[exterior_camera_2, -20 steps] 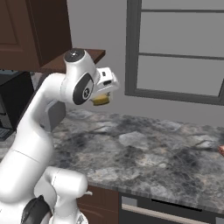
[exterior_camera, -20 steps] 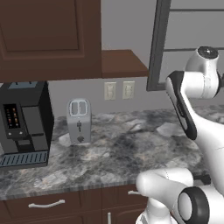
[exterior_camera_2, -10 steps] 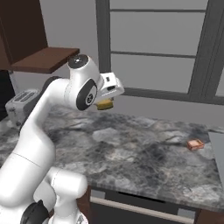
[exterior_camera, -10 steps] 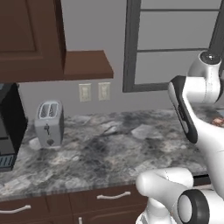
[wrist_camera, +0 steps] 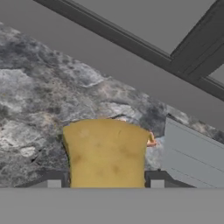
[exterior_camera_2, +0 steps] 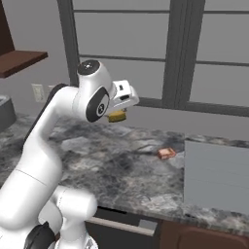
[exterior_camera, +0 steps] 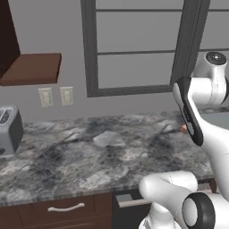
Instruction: Locate and retrieve the sponge and bar soap from the cabinet. Place them next to the sink.
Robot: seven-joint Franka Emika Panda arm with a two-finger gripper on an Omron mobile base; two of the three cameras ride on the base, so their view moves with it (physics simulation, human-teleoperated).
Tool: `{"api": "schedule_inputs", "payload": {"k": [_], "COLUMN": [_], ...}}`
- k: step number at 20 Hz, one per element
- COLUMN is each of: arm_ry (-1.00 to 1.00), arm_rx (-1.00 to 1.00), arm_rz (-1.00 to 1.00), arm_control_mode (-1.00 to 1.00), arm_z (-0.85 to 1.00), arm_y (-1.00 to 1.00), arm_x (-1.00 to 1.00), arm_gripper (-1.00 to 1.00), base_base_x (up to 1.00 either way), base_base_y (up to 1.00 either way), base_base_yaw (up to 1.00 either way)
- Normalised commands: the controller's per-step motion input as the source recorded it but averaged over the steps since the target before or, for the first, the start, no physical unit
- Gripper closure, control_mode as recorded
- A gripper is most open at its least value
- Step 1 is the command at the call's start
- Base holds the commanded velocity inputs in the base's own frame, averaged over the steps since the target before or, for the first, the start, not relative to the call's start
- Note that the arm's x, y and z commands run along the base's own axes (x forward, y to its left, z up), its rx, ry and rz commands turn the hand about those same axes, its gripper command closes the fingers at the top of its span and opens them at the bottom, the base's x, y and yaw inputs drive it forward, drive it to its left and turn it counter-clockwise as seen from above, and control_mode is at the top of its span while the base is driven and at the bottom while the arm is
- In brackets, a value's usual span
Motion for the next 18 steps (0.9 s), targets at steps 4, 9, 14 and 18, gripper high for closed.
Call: {"api": "schedule_inputs", "payload": {"k": [4,9,14,18], "arm_ry": [0.00,0.00,0.02,0.13], "arm_rx": [0.00,0.00,0.03,0.08], "arm_rz": [0.00,0.00,0.00,0.00], "arm_control_mode": [1.00,1.00,-1.00,-1.00], "arm_z": [0.00,0.00,-0.08,-0.36], "arm_y": [0.00,0.00,-0.14,-0.52], "arm_x": [0.00,0.00,0.11,0.25], "arm_gripper": [1.00,1.00,1.00,1.00], "base_base_x": [0.21,0.22,0.08,0.00], "base_base_y": [-0.78,-0.57,-0.22,0.00], "base_base_yaw": [0.00,0.00,0.00,0.00]}}
